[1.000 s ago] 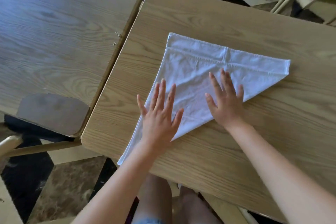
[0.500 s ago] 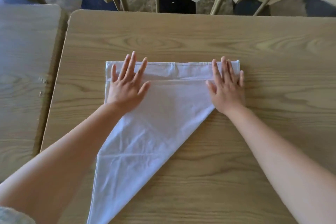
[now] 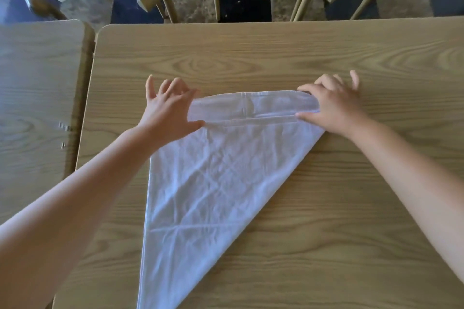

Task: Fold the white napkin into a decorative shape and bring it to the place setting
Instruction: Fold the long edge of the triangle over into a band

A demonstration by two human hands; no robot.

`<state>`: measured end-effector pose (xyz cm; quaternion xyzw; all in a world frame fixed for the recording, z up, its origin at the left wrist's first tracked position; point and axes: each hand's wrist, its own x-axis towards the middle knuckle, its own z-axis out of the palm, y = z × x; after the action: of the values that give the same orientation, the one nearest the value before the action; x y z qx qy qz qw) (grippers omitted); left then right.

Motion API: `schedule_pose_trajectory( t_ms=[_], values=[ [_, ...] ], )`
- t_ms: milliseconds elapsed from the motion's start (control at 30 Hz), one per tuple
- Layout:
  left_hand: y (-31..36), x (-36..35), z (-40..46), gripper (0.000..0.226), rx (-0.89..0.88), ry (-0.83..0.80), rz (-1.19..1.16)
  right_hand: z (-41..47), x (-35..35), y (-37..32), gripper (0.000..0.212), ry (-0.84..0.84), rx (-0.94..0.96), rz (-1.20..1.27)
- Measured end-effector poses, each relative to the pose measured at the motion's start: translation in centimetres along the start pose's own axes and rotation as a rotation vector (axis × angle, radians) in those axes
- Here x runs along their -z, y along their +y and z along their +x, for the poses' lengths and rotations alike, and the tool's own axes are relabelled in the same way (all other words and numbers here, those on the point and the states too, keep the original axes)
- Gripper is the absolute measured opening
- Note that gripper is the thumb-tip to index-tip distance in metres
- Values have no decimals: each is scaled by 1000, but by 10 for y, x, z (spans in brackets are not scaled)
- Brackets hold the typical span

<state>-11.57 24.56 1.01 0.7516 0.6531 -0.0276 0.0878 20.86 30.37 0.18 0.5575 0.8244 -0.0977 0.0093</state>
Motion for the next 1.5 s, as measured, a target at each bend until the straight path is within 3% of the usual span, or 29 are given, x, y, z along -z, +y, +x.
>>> schedule_pose_trajectory(
  t_ms=[100, 233, 500, 767, 933, 1000, 1267, 1500],
  values=[
    [1, 5, 2, 48, -48, 43, -29, 4, 3, 1, 26, 82, 107, -16],
    [10, 8, -7, 37, -65, 95, -65, -2, 1, 5, 12, 220, 260, -1],
    [16, -8, -37, 29, -139, 189, 16, -42, -11, 15, 43, 201, 371, 19],
    [2, -35, -68, 34, -160, 286, -31, -57, -29, 25, 42, 180, 386, 66],
    [13, -45, -93, 54, -72, 229, -37, -74, -26, -4, 28, 427, 244, 45],
    [30, -41, -88, 58, -7, 254, -59, -73, -29, -30, 32, 481, 216, 56],
    [107, -58, -37, 54, -13, 187, -132, -33, -55, -109, 57, 104, 72, 144],
    [93, -66, -42, 58, -14, 140, -86, -37, -61, -102, 62, 30, 64, 80]
  ],
)
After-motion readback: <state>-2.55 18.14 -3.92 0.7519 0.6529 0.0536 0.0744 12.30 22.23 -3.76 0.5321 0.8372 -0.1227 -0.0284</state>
